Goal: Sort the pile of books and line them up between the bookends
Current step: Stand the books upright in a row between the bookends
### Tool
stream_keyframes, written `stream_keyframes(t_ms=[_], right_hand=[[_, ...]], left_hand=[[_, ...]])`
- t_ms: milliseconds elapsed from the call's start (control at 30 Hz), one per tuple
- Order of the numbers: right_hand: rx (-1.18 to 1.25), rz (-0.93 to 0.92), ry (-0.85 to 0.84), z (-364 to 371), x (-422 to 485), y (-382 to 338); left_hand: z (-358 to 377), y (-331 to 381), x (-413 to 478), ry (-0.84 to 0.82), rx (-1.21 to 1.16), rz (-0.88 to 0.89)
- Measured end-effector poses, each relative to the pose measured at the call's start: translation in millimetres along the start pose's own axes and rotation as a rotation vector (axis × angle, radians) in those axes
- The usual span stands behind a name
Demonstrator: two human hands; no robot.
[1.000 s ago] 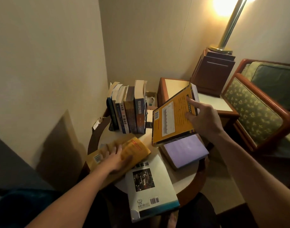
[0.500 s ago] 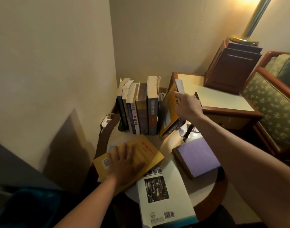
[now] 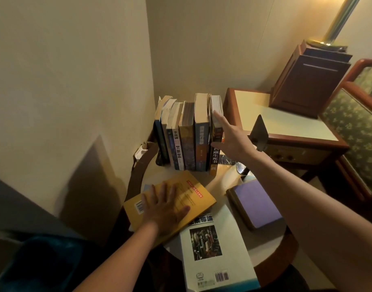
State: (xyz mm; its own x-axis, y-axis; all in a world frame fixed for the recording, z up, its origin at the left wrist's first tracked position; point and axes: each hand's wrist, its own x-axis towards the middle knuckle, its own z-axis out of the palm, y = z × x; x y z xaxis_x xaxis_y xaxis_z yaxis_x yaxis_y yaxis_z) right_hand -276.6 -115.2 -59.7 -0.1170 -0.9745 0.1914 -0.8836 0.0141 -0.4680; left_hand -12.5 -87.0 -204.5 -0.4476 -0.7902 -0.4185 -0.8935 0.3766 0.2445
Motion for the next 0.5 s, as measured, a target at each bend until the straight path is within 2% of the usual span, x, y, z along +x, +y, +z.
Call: stream_keyframes(t_ms=[500], right_hand=[[-0.019, 0.002, 0.048, 8.7, 14.5, 0.2]], left_hand=[[2.1, -0.4, 0.1, 0.025, 0.006, 0.018]])
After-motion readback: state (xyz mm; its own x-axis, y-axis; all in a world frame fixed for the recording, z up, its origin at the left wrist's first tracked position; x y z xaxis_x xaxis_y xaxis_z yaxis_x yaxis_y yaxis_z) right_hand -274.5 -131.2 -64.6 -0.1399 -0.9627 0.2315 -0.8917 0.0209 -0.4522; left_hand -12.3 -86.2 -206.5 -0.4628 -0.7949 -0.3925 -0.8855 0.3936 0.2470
